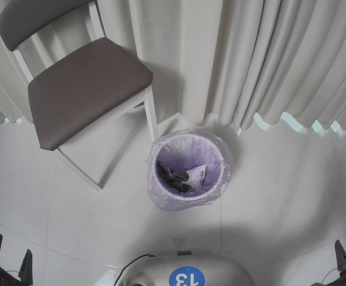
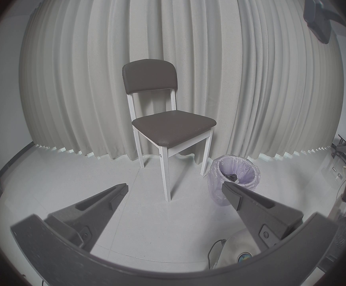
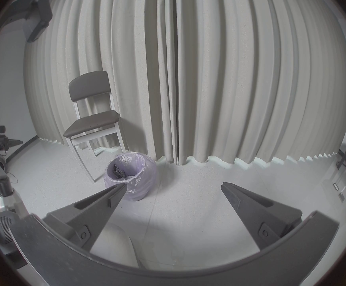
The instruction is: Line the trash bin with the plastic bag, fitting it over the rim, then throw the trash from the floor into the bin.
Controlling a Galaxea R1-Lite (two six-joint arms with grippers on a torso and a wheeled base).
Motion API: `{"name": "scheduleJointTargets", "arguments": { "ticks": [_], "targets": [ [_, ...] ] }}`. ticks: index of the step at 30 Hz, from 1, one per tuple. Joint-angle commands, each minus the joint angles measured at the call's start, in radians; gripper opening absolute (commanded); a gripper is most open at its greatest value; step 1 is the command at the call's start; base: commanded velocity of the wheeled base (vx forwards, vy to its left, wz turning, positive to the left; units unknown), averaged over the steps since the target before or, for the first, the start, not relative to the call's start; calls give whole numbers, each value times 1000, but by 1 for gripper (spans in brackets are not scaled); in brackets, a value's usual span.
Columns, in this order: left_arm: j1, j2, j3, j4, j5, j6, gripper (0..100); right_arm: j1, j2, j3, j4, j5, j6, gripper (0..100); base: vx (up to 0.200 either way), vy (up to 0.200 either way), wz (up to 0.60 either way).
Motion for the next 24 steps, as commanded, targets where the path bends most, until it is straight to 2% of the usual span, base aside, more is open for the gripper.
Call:
{"name": "scheduleJointTargets", "arguments": {
  "ticks": [1, 9, 24],
  "targets": [
    [0, -15, 18, 0, 0, 0, 100, 0, -13, 18, -1, 0, 0, 100, 0, 0, 0],
    [0, -15, 18, 0, 0, 0, 100, 0, -13, 18, -1, -24, 17, 100, 0, 0, 0],
    [0, -15, 18, 0, 0, 0, 100, 0, -13, 18, -1, -15, -3, 100, 0, 0, 0]
  ]
}}
